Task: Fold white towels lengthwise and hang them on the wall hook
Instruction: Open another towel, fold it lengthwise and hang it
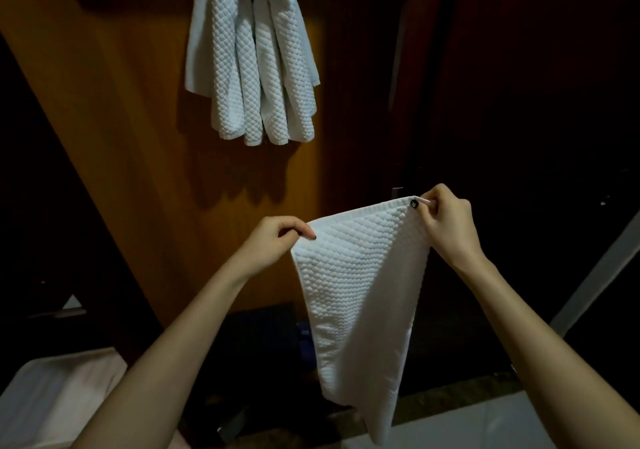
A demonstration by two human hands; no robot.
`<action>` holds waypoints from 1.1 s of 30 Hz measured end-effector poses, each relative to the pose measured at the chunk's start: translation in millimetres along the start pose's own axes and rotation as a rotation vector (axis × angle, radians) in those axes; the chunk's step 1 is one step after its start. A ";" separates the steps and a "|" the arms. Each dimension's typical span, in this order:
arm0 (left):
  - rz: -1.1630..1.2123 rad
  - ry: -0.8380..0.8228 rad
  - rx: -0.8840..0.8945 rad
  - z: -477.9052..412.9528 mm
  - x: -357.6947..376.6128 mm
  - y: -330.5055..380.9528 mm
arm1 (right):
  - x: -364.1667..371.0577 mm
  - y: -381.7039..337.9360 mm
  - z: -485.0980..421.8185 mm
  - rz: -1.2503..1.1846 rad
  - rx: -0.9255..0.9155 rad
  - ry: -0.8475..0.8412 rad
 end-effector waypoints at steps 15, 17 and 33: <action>0.143 0.352 -0.239 8.4 33.9 -19.3 | 17.8 29.5 27.7 0.269 -0.016 -0.281; 0.253 0.471 -0.263 9.9 39.2 -15.5 | 20.9 22.5 35.5 -0.001 0.016 -0.286; 0.429 0.464 -0.072 12.7 43.0 38.7 | 39.9 -57.9 41.4 -0.512 0.124 -0.629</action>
Point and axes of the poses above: each hand's wrist, its own z-axis away from the middle knuckle, its own x-axis out of the palm, y = z × x, the point moved 2 cm from there along -z, towards the middle knuckle, and after that the axes turned 6 degrees about -z, right-handed, at the moved point
